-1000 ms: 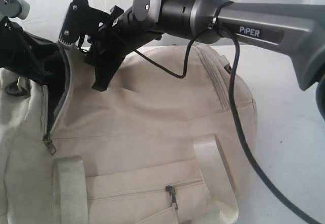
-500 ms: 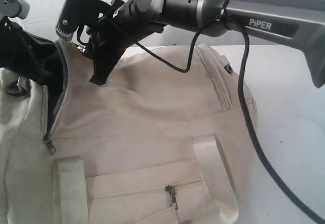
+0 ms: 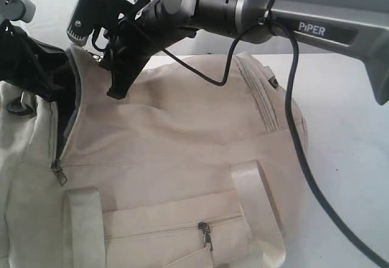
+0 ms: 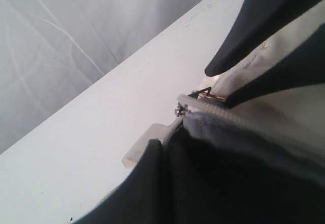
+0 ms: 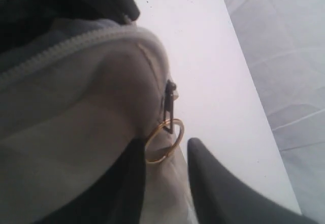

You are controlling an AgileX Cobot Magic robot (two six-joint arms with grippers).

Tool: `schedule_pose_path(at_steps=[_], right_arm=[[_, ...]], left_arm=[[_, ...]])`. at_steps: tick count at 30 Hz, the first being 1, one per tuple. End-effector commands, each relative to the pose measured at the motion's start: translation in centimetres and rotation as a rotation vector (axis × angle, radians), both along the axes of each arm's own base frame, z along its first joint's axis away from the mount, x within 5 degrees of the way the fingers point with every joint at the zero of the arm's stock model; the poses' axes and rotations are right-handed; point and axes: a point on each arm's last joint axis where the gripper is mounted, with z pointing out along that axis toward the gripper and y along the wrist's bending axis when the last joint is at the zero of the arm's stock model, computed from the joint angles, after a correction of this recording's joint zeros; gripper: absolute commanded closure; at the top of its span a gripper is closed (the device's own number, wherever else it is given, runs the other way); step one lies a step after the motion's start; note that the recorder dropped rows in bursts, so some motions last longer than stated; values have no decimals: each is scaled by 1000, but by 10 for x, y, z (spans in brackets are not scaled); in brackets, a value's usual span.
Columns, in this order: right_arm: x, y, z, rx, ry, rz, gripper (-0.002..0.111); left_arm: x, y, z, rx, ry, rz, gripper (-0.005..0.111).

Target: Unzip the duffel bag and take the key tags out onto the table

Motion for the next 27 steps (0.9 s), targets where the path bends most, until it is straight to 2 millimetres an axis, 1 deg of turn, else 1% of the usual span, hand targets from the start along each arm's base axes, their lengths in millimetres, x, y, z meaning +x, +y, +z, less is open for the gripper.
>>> schedule_pose_path(at_steps=[1, 2, 3, 7, 10, 15, 17, 23, 27], right_arm=[[-2, -1, 3, -9, 7, 10, 57], [-2, -1, 3, -10, 9, 11, 53], [-2, -1, 3, -10, 9, 11, 51], [0, 0, 6, 24, -10, -11, 51], [1, 1, 3, 23, -10, -14, 55], [4, 4, -11, 4, 18, -15, 60], [4, 4, -11, 5, 16, -16, 63], [3, 4, -10, 12, 21, -17, 80], [3, 4, -10, 12, 21, -17, 86]], left_arm=[[-5, -2, 7, -23, -16, -23, 107], [-5, -2, 7, -23, -16, -23, 107], [-5, -2, 7, -23, -16, -23, 107], [-5, -2, 7, -23, -16, -23, 107], [-5, -2, 7, -23, -16, -23, 107], [-5, -2, 7, -23, -16, -23, 107], [-5, -2, 7, -23, -16, -23, 107], [-5, -2, 7, -23, -16, -23, 107], [-5, -2, 7, -23, -16, -23, 107]])
